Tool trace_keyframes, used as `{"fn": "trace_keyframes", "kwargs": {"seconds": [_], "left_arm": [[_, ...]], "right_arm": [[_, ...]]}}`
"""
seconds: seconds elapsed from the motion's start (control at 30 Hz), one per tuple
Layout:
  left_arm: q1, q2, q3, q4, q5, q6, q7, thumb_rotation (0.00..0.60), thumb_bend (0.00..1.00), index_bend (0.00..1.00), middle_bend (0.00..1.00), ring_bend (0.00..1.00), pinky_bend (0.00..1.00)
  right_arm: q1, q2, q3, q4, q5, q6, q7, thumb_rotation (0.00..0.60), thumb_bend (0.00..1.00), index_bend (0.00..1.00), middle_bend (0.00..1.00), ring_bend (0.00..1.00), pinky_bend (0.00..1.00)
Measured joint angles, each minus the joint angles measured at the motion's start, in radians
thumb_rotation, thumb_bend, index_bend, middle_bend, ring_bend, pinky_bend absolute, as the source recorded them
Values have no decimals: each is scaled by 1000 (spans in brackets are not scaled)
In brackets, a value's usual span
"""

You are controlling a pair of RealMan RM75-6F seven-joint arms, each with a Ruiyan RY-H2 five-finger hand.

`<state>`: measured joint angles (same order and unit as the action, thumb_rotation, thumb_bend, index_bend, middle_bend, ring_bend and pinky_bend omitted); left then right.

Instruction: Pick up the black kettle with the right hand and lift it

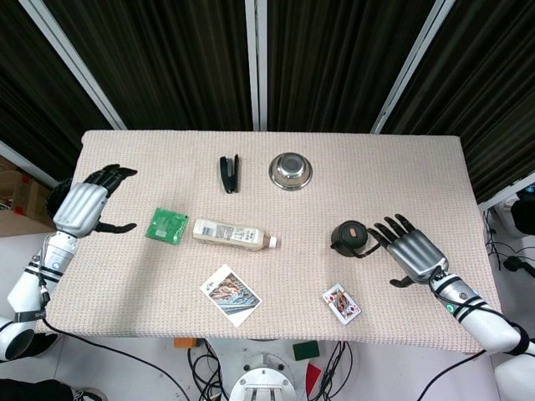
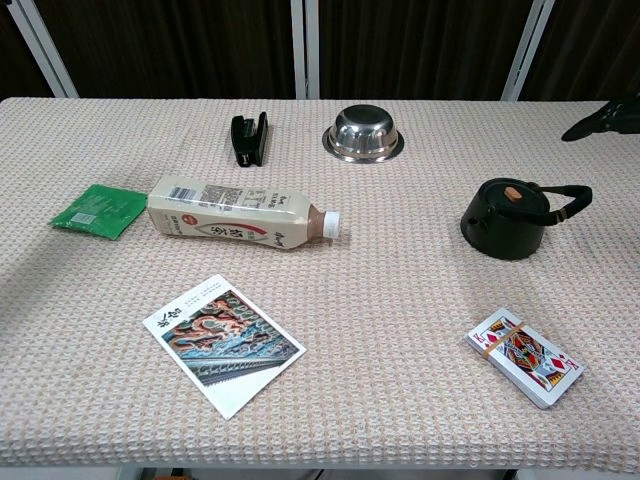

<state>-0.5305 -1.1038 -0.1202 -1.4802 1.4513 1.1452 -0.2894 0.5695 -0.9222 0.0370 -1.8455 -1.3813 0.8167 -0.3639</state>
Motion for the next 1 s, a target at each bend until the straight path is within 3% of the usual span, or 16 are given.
{"fn": "trace_keyframes", "kwargs": {"seconds": [0.27, 0.67, 1.0], "left_arm": [[3, -14, 11, 35, 20, 2, -36, 570, 23, 150, 147, 75, 183], [9, -29, 20, 62, 40, 12, -65, 582, 26, 150, 147, 75, 183], [16, -23, 28, 58, 65, 34, -80, 590, 27, 150, 147, 75, 183]], "right_arm": [[24, -76, 4, 67, 50, -30, 30, 481, 86, 26, 113, 0, 0], [37, -126, -14, 106, 23, -28, 54, 480, 87, 116, 151, 0, 0], [51, -155, -24, 103, 41, -35, 31, 480, 87, 283, 214, 24, 0]]}}
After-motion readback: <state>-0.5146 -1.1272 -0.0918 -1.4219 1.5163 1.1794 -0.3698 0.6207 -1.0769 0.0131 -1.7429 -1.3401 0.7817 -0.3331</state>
